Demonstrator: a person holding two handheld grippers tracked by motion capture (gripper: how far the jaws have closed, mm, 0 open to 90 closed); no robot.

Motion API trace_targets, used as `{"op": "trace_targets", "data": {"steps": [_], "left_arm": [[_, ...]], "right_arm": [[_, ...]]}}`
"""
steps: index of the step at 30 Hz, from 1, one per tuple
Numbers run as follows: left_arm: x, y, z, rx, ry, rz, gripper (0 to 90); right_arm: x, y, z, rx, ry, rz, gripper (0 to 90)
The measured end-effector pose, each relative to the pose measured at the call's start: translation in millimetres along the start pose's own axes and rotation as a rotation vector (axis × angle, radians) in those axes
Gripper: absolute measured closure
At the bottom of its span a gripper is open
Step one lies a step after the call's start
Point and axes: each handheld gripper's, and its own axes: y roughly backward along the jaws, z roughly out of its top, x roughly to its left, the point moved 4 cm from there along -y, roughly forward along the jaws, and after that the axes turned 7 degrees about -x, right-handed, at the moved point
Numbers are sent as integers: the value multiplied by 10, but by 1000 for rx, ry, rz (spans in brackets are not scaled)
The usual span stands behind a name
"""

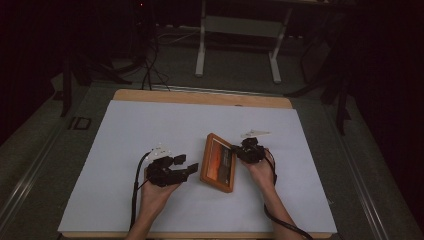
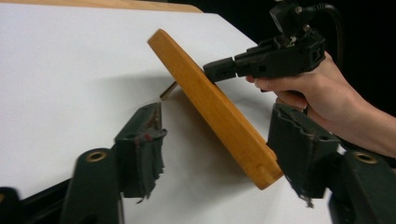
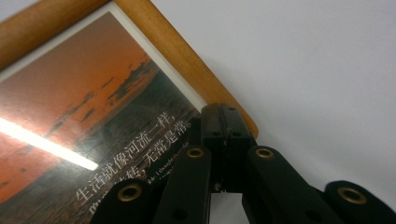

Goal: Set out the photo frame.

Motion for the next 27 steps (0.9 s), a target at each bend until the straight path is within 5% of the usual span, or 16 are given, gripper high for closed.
{"op": "trace_targets", "data": {"steps": [3,12,24,27], "left_arm": [[-68,-69,-31,27,-35,22,276],[-167,-254,-154,92,-30,-8,285],[-134,-451,-272,115,123,-78,400],[-143,-465,-272,119,132,-91,454]], "right_arm": [[4,1,-1,4,4,1,900],[0,1,-3,3,0,4,900],[1,6,-14,-4,-11,8,900],[4,9,-15,-2,-5,10,900]]}}
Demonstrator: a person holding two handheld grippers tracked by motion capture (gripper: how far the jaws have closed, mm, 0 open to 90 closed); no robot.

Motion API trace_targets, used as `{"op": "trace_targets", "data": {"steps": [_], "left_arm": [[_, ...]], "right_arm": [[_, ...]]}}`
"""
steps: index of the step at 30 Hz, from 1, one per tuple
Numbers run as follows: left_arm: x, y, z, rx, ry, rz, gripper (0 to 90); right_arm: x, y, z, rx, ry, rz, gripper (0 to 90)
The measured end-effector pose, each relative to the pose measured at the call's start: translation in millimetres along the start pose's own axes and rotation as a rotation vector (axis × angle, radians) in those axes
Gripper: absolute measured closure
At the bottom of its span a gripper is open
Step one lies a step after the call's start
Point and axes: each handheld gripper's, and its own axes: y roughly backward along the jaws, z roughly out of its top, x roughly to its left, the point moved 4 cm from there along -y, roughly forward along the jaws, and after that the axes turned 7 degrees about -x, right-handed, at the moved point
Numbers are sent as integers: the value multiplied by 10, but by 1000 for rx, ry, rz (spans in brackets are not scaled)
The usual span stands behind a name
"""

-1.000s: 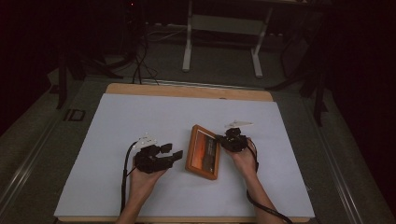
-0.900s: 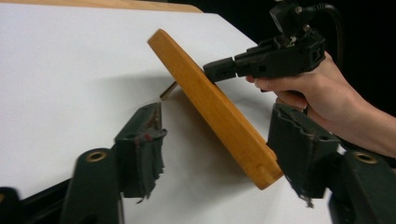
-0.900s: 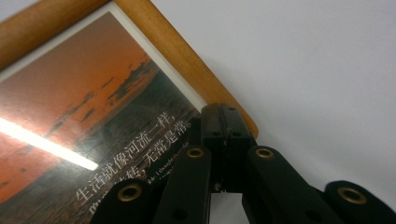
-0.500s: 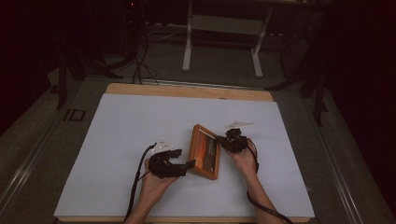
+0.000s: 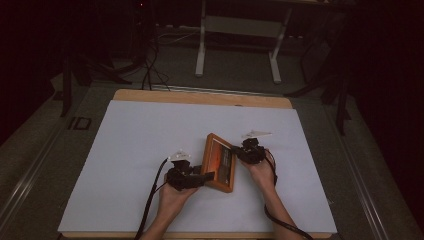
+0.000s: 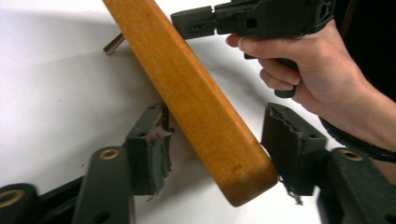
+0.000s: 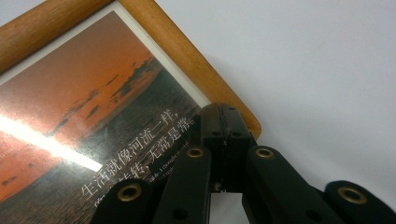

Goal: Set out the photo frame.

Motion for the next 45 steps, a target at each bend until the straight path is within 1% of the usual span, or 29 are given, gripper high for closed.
{"op": "trace_targets", "data": {"steps": [3,6,7,8,11,12,14,17,19,22,26,28,29,31,32,33,35,36,37,38,40,42,43,44,45], "left_arm": [[-7,-19,-1,4,4,12,466],[-12,-35,-10,24,-4,49,479],[-9,-40,-14,25,1,49,482],[-5,-43,-19,27,9,55,486],[21,-47,-38,51,22,84,502],[37,-50,-45,49,28,87,509],[56,-55,-50,39,45,74,523],[41,-61,-41,25,34,78,536],[17,-61,-34,17,19,78,547],[-18,-78,-5,11,-1,81,564],[-93,-116,47,-1,-36,88,590],[-163,-127,74,-6,-61,95,607],[-204,-131,86,-5,-75,98,616],[-272,-144,105,-11,-108,107,631],[-272,-144,105,-11,-108,107,637],[-338,-166,126,-21,-125,110,650],[-391,-193,148,-28,-120,106,669],[-421,-213,157,-36,-129,106,677],[-463,-239,169,-39,-154,112,681],[-489,-255,178,-37,-171,118,683],[-554,-295,200,-30,-207,130,683],[-618,-333,212,-27,-243,133,684],[-637,-345,214,-26,-257,132,684],[-637,-345,214,-26,-257,132,684],[-673,-366,216,-27,-275,128,685]], "right_arm": [[2,0,3,1,6,-4,900],[1,8,4,-5,-2,5,900],[3,13,11,-8,-8,15,900],[6,16,14,-5,-5,14,900],[24,36,36,-6,8,14,900],[30,44,43,-7,11,10,900],[40,78,66,-10,29,1,893],[58,153,101,-20,56,-7,868],[64,222,129,-36,67,-6,831],[64,335,165,-60,64,11,763],[61,488,186,-74,78,16,701],[61,556,189,-84,83,21,645],[63,596,184,-88,77,32,626],[61,660,161,-92,77,33,599],[61,660,161,-92,77,33,599],[55,740,135,-91,86,28,581],[50,834,122,-96,96,29,575],[42,894,125,-103,101,26,571],[33,956,133,-108,100,26,564],[28,1028,149,-115,96,29,559],[23,1120,177,-123,103,22,538],[26,1209,207,-135,104,14,510],[30,1259,219,-142,105,12,503],[30,1259,219,-142,105,12,503],[35,1332,232,-151,112,6,497]]}}
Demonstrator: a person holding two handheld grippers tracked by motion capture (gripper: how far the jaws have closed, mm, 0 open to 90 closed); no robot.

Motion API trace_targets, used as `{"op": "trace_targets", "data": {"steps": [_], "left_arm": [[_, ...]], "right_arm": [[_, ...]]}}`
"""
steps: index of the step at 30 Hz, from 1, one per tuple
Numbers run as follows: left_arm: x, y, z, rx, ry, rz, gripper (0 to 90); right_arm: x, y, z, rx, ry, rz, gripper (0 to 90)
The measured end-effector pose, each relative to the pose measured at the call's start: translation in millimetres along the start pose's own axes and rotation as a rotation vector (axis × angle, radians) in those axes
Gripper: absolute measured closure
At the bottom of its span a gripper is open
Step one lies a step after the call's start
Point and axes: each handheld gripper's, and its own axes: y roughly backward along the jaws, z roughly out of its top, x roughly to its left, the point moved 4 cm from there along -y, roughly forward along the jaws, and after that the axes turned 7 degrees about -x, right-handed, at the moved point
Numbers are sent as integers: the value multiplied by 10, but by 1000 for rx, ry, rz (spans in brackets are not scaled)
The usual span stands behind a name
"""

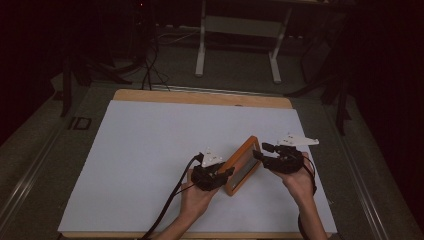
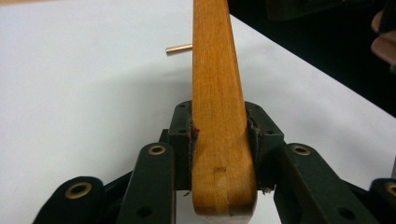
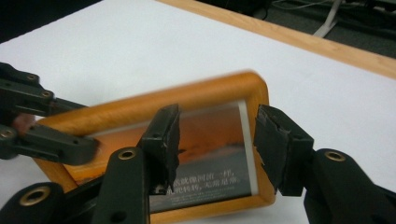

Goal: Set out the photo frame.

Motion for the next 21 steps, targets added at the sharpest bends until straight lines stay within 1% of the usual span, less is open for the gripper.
{"op": "trace_targets", "data": {"steps": [1,3,4,5,6,7,9,11,13,15,16,19,20,21], "left_arm": [[-53,-15,10,0,-27,-9,686],[-116,-25,14,0,-39,-36,686],[-153,-25,10,-5,-59,-47,687],[-191,-21,3,-9,-94,-48,688],[-225,-19,-5,-12,-119,-44,688],[-247,-19,-10,-13,-133,-43,688],[-271,-20,-15,-13,-144,-48,687],[-276,-20,-18,-12,-146,-52,683],[-293,-16,-35,-18,-137,-84,674],[-307,-22,-67,-21,-118,-129,640],[-318,-24,-88,-26,-116,-136,620],[-320,-42,-159,-21,-121,-120,557],[-320,-42,-159,-21,-121,-120,542],[-313,-51,-194,-13,-126,-111,542]], "right_arm": [[1,25,7,-3,3,-3,494],[-3,64,17,-10,4,-8,488],[-10,77,19,-15,6,-13,478],[-18,90,19,-18,5,-18,473],[-29,99,15,-21,1,-23,473],[-40,107,9,-26,-6,-27,472],[-61,120,-12,-31,-16,-36,473],[-75,129,-34,-31,-22,-42,473],[-88,133,-56,-29,-23,-44,473],[-94,131,-79,-24,-26,-45,473],[-97,129,-90,-24,-28,-44,473],[-100,125,-125,-18,-32,-43,473],[-101,124,-134,-18,-27,-45,473],[-101,124,-134,-18,-27,-45,473]]}}
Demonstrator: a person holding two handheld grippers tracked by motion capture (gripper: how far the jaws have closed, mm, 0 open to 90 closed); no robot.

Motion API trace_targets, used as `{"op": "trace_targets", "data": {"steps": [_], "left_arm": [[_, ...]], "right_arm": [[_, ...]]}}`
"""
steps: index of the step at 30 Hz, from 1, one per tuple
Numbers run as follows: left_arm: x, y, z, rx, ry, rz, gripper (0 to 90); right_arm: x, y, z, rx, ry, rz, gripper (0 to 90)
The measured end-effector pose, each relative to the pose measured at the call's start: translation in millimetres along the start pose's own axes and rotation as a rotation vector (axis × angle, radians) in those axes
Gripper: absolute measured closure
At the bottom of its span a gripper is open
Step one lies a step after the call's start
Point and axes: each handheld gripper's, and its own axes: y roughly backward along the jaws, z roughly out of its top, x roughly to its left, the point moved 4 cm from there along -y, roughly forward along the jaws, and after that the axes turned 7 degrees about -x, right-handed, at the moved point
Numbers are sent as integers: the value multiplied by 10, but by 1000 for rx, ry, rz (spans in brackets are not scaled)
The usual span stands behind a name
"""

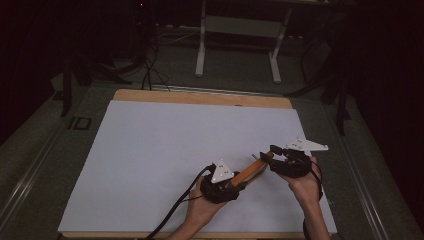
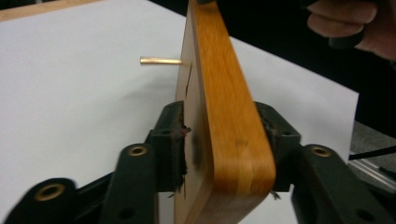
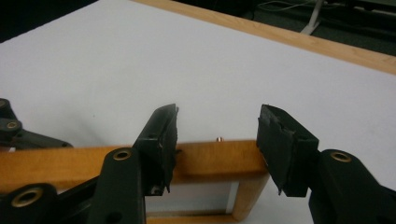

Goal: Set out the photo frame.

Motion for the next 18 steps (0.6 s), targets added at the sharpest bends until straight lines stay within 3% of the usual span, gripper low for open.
{"op": "trace_targets", "data": {"steps": [2,12,16,18], "left_arm": [[10,-10,-51,12,-11,19,541],[15,-89,-345,100,-61,25,568],[3,-114,-380,96,-96,38,609],[25,-122,-377,88,-85,30,633]], "right_arm": [[-5,11,-6,0,3,0,475],[-44,39,-38,-5,-11,1,479],[-43,35,-36,-6,-8,1,478],[-44,34,-36,-6,-9,1,478]]}}
